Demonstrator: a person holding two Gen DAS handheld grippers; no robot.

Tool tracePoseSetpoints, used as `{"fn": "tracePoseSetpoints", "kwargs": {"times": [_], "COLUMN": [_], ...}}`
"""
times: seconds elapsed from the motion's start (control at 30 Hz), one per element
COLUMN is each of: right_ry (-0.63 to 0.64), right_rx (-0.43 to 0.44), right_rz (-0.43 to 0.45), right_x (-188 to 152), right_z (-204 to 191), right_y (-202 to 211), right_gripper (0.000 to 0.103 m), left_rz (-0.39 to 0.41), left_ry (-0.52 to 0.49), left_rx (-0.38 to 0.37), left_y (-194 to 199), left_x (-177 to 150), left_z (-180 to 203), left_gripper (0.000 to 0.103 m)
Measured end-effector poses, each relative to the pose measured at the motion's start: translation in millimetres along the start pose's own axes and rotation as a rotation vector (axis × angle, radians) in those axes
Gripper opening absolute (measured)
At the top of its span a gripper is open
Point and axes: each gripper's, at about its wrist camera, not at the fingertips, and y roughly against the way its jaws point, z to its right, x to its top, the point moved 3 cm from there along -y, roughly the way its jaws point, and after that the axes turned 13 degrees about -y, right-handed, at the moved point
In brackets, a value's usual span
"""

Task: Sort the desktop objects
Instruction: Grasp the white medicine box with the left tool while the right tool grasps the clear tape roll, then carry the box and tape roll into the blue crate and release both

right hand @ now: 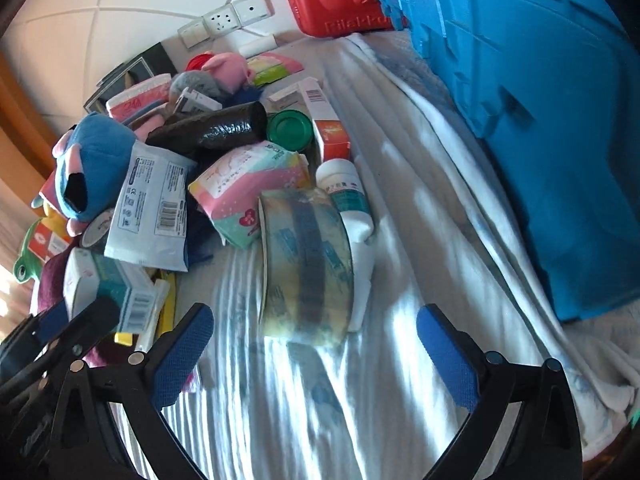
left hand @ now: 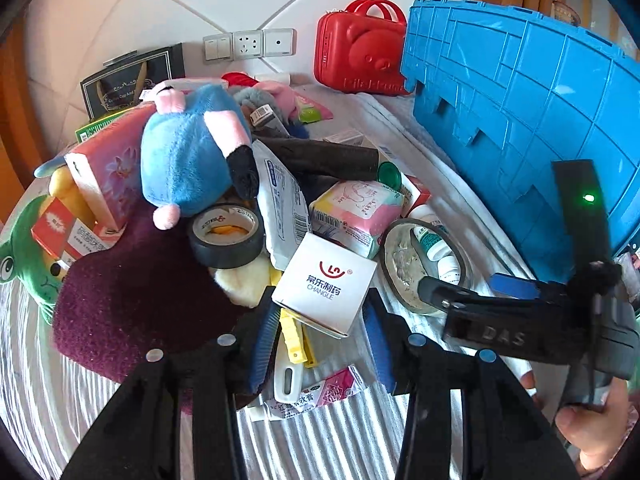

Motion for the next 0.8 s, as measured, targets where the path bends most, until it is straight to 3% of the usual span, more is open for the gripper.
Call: {"fn": "tracePoseSetpoints", "kwargs": {"times": [0.07, 0.13, 0.17, 0.27, 0.53, 0.63, 0.8], "right_ry": [0.004, 0.016, 0.016, 0.049, 0.176, 0.219, 0.256], "right_rx": [-0.031, -0.059, -0.069, -0.064, 0.059, 0.107, 0.102], "right_rz": [-0.018, -0.038, -0.036, 0.002, 0.182, 0.284, 0.437], "right_x": [7.1, 11.3, 12.6, 15.6, 34.1, 47.3, 79.5], "right_z": [-3.3, -4.9, -4.8, -9.5, -50.2, -67.7, -86.7], "right_y": [-11.9, -20.3, -19.7, -3.9, 81.2, 122.8, 175.2], "right_gripper": [0.098, 0.048, 0.041, 0.041, 0.040, 0.040, 0.040], "left_rz": [0.013, 0.021, 0.028, 0.047, 0.132, 0.177, 0.237], "left_ry": [-0.004, -0.004, -0.002, 0.010, 0.028, 0.031, 0.037], "left_rx": [0.017, 0.037, 0.043, 0.063, 0.117, 0.137, 0.154], "left_y": [6.0, 11.5, 14.7, 23.0, 56.9, 71.4, 85.8], "left_x": [1.8, 4.3, 5.5, 12.2, 41.9, 57.5, 84.8], "left_z": [-1.3, -3.6, -5.1, -10.1, -18.0, -18.9, -15.1], "left_gripper": [0.042, 0.042, 0.042, 0.042, 0.042, 0.042, 0.042]}}
